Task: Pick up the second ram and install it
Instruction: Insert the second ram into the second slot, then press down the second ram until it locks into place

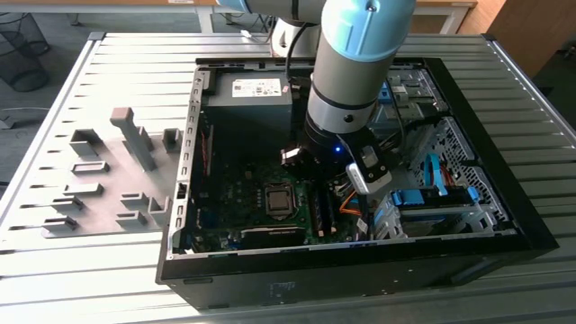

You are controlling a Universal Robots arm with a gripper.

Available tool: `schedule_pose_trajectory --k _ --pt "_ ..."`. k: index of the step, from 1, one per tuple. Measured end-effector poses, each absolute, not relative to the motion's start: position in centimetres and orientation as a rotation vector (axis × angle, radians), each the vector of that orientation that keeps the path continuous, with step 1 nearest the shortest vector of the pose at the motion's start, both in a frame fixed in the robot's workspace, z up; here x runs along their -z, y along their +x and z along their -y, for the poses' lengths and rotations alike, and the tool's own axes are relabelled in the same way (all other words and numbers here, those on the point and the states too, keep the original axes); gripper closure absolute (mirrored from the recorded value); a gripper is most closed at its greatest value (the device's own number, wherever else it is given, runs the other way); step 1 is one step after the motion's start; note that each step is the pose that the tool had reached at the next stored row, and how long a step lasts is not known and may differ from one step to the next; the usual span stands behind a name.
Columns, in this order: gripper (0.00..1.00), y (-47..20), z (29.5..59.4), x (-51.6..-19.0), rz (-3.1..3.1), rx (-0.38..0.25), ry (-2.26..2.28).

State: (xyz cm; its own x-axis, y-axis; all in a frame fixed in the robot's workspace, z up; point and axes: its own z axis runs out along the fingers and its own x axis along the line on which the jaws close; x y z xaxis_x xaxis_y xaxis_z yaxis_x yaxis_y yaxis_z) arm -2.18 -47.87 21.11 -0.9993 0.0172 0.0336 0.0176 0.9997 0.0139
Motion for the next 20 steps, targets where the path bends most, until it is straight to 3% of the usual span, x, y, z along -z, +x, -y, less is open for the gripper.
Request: schedule_pose_trajectory --k 10,12,14,20 --pt "0.79 -2.2 47.9 -23.4 3.107 0.022 -0.027" --pt "0.8 -2.2 47.9 -23.5 3.107 0.022 -0.027" --pt "0.9 -2.2 47.9 -23.5 3.107 0.022 -0.027" --pt "0.9 -2.0 47.9 -23.4 3.107 0.022 -0.027"
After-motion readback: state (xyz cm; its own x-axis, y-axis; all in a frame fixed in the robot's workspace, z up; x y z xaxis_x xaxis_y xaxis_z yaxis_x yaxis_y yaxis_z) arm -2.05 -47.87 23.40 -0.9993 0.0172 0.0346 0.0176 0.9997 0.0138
